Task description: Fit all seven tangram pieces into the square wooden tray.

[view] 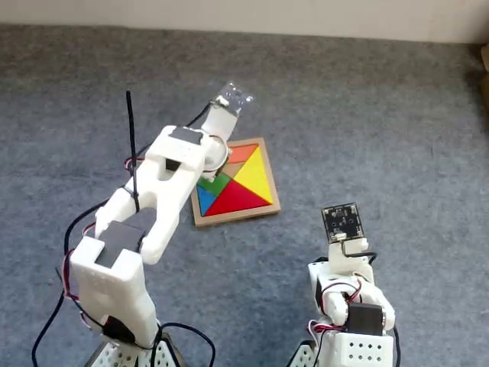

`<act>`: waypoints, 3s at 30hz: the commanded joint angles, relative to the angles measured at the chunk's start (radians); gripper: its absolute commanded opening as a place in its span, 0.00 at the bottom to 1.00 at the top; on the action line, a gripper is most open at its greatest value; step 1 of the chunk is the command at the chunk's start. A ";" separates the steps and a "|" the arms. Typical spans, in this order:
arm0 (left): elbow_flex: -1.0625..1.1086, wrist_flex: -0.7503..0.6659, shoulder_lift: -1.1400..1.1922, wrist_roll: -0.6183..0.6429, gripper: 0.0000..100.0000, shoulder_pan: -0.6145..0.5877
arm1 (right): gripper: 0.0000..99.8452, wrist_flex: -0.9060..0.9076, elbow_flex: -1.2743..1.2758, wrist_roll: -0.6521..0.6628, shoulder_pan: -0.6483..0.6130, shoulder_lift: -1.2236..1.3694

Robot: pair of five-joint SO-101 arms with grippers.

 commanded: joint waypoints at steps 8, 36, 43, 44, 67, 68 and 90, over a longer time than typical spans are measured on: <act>-0.070 -0.014 -0.001 0.006 0.14 -0.044 | 0.01 0.002 0.067 0.012 0.012 -0.013; -0.315 0.373 0.001 0.006 0.16 0.041 | 0.01 0.002 0.067 0.012 0.012 -0.013; -0.315 0.385 -0.016 0.009 0.12 -0.038 | 0.01 0.001 0.067 0.012 0.012 -0.013; -0.320 0.400 -0.030 0.006 0.08 -0.035 | 0.01 -0.001 0.067 0.012 0.012 -0.013; 0.593 0.183 -1.044 0.012 0.01 -0.031 | 0.01 -0.004 0.068 0.012 0.007 -0.013; 0.622 0.181 -1.075 0.014 0.01 -0.041 | 0.01 -0.004 0.068 0.012 0.007 -0.013; 1.259 0.181 -1.635 0.012 0.01 -0.101 | 0.01 -0.130 0.120 -0.193 0.008 -0.015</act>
